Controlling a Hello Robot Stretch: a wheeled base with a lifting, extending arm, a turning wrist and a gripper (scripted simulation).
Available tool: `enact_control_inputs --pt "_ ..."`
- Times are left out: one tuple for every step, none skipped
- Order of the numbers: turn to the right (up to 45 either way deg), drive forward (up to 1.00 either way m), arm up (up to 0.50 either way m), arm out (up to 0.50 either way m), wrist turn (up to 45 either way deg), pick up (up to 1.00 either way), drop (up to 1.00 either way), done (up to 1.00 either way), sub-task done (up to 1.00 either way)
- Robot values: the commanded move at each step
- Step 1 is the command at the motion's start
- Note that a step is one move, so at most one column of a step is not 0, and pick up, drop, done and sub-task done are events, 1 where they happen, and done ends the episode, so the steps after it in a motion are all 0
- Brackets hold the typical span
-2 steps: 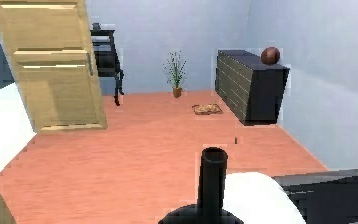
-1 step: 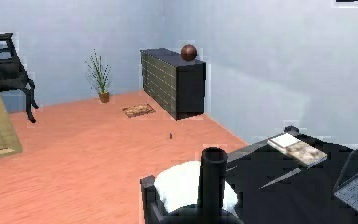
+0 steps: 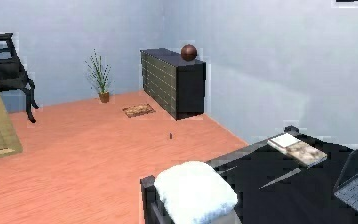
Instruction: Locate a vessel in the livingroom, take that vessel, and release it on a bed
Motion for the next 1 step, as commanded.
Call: enact_control_inputs --pt "0.0 0.0 0.0 0.0 39.0 0.0 0.0 0.0 0.0"
